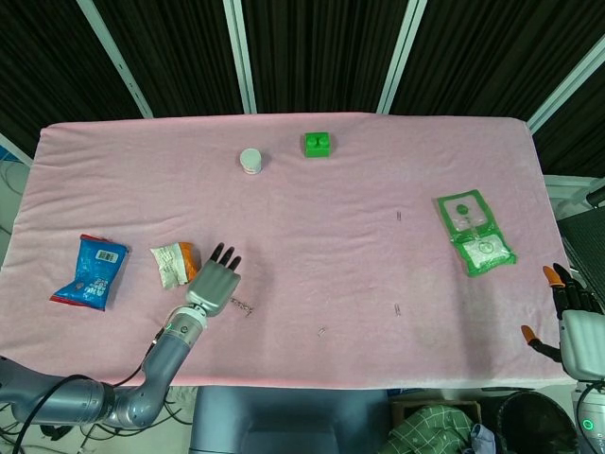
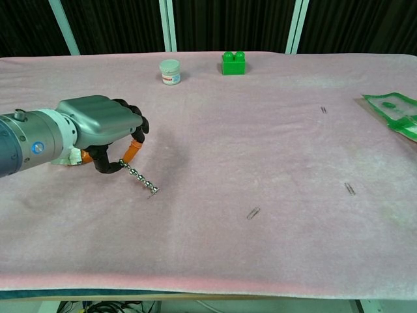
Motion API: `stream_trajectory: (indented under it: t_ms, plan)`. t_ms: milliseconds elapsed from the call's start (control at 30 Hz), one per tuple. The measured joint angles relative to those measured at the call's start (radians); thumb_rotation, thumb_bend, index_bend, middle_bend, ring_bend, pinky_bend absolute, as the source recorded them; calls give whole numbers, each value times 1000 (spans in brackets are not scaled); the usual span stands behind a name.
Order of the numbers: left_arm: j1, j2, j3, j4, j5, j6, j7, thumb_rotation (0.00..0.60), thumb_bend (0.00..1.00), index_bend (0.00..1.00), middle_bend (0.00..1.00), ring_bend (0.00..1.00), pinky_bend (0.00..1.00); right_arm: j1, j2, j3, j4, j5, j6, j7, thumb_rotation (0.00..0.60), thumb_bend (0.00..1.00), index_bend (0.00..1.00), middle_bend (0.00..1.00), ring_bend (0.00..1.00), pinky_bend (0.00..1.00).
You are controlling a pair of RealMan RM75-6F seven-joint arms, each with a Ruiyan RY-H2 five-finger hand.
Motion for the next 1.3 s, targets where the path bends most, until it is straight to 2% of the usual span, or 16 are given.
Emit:
stream_trajectory:
  t_ms: [367, 633, 967, 1300]
  plan:
    - [-11, 19, -3, -10, -33, 32, 17, 600, 474, 612, 145, 0, 0, -1, 0, 0, -1, 0, 0, 0, 600, 135, 0, 33, 120, 210]
    - [-14, 23, -5, -1, -14, 33, -8, 600, 474, 612, 145, 0, 0, -2, 2, 1, -4, 2, 3, -2, 600, 136, 0, 33, 120, 210]
    - [-11, 16, -59, 49, 20, 23, -113, 600, 474, 611, 145, 0, 0, -3, 4, 2, -4, 3, 3, 2, 600, 136, 0, 33, 120, 210]
    - [-46, -72, -136, 159, 45, -22, -199, 600, 474, 611, 145, 0, 0, 0, -1, 2, 2, 9, -6, -3, 600, 135, 0, 33, 120, 210]
